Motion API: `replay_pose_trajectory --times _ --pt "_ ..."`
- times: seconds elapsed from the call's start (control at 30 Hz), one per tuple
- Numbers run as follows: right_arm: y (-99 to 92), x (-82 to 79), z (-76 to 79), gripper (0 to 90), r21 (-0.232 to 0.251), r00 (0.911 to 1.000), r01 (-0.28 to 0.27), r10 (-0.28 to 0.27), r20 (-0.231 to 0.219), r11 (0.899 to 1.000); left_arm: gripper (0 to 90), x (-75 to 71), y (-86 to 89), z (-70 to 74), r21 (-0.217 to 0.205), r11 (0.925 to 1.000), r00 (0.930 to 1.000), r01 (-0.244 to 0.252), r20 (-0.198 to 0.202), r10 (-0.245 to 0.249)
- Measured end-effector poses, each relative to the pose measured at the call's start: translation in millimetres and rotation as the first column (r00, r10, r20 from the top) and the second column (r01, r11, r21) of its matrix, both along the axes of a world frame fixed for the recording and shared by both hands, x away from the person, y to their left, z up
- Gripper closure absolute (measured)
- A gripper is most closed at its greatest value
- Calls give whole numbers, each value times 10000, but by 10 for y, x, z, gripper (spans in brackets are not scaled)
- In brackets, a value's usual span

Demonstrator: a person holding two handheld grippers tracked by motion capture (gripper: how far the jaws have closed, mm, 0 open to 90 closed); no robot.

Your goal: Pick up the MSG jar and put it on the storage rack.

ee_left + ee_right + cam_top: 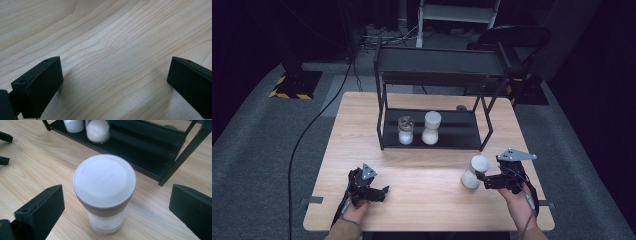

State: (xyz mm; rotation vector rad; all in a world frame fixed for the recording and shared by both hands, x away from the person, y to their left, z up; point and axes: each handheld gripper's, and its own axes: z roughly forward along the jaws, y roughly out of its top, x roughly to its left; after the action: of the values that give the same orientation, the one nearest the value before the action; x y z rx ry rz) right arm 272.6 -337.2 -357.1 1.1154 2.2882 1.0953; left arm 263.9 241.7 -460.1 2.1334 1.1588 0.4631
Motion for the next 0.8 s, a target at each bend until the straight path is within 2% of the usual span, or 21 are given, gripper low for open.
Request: replay_pose_trajectory --times 0.17,0.33,0.7,0.8 --pt "26 49 -65 4 -181 9998 -146 144 -136 9997 0 0 -2 0 2 10000 10000 -9 0 9" --pt "41 109 -120 44 -103 9991 -306 303 -294 9995 0 0 -5 1 5 10000 10000 -18 -5 18" --pt "88 269 -248 213 237 9964 -351 368 -762 9991 0 1 -4 0 4 10000 10000 -14 -4 14" --pt "69 309 -264 298 394 9955 -453 484 -819 9982 0 1 -4 1 5 10000 10000 -13 -5 13"
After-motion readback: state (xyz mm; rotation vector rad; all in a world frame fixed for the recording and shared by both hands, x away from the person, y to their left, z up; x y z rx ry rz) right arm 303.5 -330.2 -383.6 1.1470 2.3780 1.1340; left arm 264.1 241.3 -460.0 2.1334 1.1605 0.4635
